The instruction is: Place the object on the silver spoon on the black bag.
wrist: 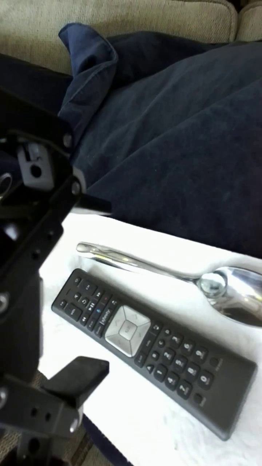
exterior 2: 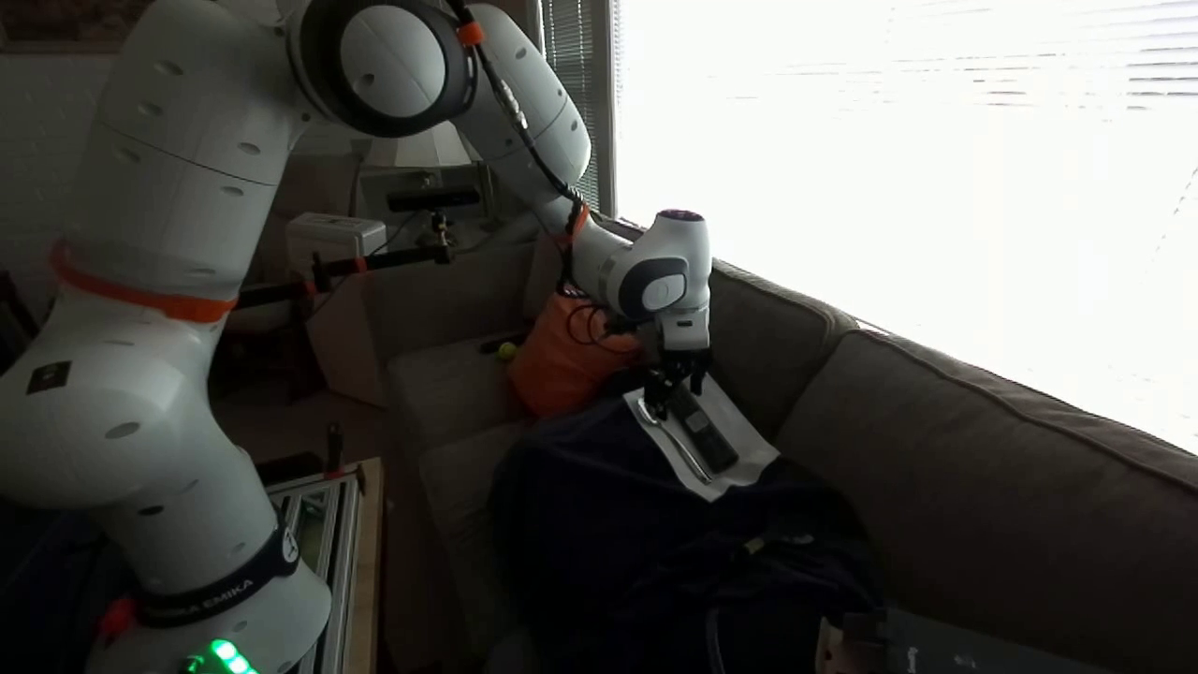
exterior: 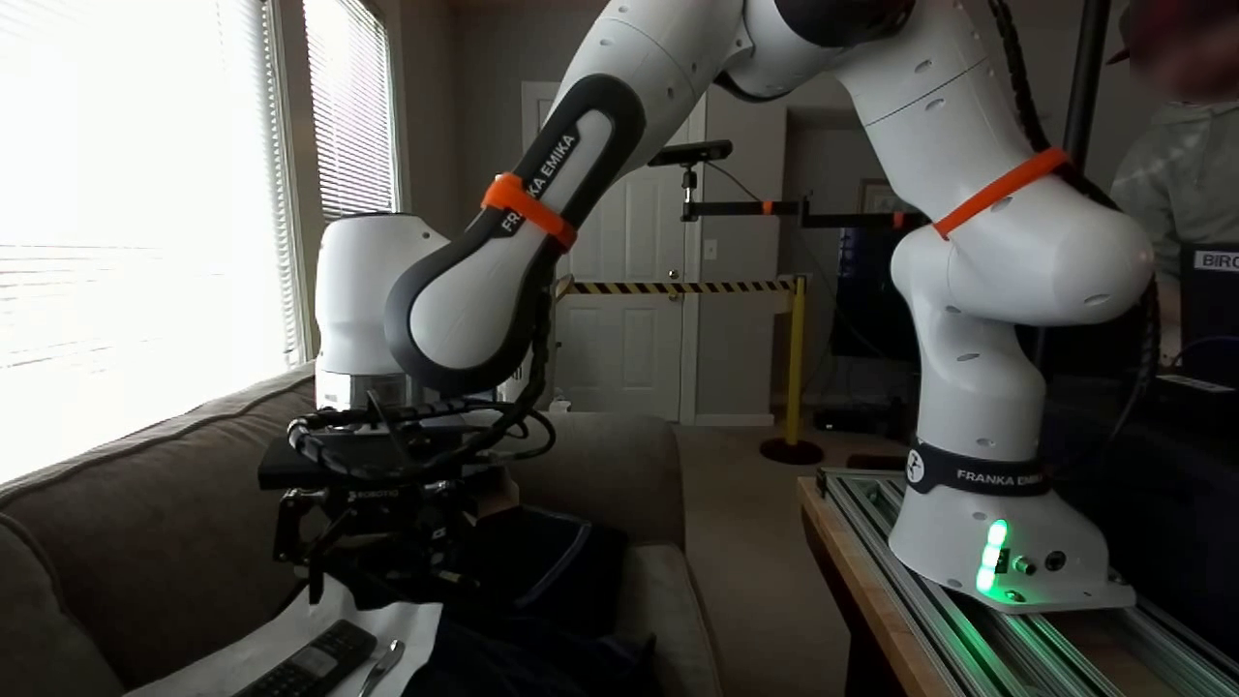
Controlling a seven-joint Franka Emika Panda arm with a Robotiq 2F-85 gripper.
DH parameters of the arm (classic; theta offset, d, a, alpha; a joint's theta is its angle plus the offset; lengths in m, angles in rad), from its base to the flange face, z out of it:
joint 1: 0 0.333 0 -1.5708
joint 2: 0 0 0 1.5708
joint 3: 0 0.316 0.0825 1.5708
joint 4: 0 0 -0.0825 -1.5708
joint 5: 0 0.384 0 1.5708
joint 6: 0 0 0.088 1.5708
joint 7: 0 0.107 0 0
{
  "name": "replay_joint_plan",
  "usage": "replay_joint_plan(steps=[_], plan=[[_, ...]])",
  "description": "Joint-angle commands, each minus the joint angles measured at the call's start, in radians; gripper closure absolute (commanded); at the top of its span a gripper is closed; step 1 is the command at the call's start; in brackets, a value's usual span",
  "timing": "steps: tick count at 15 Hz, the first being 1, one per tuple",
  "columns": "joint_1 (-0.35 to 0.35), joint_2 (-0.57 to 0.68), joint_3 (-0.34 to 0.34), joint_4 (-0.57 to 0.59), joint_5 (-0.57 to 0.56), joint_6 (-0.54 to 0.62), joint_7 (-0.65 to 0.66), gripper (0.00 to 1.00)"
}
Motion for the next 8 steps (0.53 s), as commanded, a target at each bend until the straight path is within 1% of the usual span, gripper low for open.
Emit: replay_joint_plan(steps=[1,3,7,8], plan=[[0.006,0.028,0.012,0.001,0.066,0.036,-0.069,0.0],[-0.007,0.032,0.03,-0.002,0.108,0.049,-0.106,0.0],[-0.004,0.045,0.03,0.003,0.161,0.051,-0.155,0.0],[-0.003,0.047,0.029,0.003,0.171,0.051,-0.164,0.15]])
